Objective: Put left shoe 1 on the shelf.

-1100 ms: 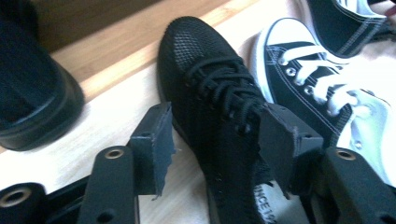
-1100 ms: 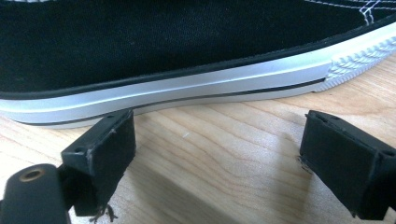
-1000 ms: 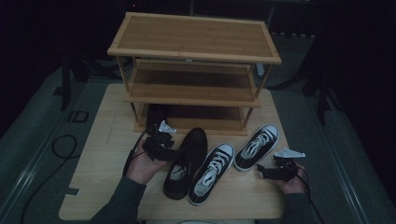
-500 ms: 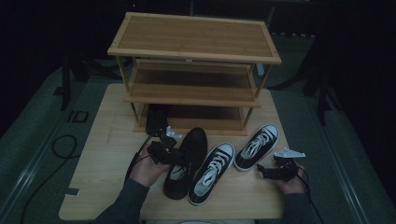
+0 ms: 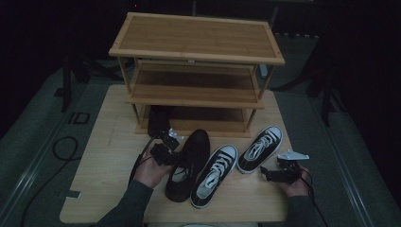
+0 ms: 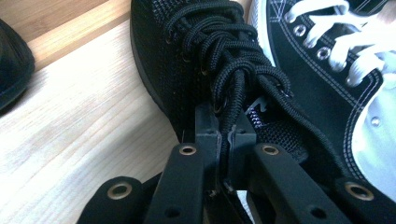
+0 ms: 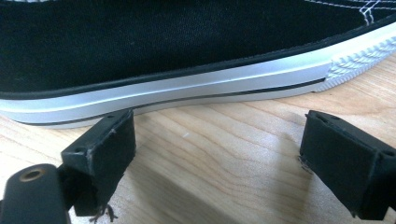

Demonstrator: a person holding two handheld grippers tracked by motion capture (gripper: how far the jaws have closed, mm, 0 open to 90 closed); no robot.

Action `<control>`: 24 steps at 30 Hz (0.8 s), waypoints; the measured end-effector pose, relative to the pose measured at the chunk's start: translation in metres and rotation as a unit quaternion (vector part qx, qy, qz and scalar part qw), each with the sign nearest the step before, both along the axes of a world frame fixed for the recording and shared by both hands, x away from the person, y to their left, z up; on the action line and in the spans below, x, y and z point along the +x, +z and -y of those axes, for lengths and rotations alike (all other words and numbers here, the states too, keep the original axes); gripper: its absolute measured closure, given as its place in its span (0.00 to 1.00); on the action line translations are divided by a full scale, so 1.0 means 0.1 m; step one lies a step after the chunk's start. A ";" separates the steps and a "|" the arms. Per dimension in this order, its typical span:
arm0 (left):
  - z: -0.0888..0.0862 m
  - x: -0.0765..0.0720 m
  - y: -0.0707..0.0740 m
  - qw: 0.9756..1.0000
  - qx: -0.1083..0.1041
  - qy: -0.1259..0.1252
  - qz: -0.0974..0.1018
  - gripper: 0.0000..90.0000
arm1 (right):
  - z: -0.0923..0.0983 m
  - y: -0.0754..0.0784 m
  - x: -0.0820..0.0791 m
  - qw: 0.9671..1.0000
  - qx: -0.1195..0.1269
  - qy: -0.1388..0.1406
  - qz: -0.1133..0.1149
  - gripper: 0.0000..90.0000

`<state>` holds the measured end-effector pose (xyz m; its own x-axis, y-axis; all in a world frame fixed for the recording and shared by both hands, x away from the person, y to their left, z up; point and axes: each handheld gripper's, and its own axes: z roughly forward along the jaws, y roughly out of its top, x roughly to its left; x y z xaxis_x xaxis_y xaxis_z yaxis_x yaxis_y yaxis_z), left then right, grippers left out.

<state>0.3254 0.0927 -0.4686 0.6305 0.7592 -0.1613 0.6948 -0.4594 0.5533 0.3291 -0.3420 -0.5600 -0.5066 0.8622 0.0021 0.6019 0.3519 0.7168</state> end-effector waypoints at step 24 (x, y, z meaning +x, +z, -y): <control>-0.09 0.26 0.08 0.998 -0.031 0.052 0.016 0.97 | 0.00 0.00 0.00 1.000 0.000 0.001 0.001 0.11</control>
